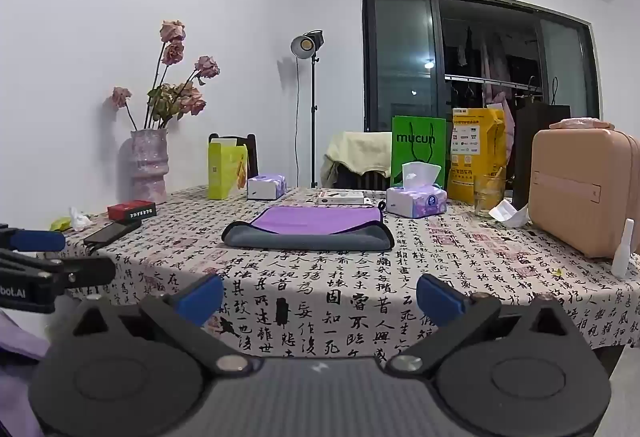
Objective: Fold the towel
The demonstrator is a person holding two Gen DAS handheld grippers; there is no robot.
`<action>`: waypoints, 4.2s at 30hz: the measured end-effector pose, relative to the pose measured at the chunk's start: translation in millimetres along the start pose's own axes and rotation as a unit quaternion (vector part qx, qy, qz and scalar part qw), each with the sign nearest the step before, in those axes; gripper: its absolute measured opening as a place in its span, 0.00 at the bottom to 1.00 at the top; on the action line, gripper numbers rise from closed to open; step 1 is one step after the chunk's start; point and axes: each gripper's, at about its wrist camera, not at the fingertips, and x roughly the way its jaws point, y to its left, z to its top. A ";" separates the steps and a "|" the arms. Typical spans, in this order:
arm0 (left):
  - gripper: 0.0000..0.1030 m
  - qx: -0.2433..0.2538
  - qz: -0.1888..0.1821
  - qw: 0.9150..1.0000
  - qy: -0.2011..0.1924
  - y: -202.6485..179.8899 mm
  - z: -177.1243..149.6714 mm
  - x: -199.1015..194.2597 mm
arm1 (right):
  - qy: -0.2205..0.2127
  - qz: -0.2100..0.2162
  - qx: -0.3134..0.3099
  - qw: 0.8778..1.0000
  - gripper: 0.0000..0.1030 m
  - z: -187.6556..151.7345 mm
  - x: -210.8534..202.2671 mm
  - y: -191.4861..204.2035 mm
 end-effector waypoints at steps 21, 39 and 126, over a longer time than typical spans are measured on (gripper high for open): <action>1.00 0.009 0.002 1.000 0.000 -0.7 3.2 0.3 | -0.004 -0.001 0.005 1.000 1.00 2.0 0.2 -0.9; 1.00 0.017 0.004 1.000 -0.005 -2.4 4.7 -2.2 | -0.010 0.003 -0.002 1.000 1.00 3.1 -1.3 -0.2; 1.00 -0.003 0.039 0.998 0.056 19.4 7.3 101.1 | -0.010 0.010 0.023 1.000 1.00 -8.5 75.7 -59.2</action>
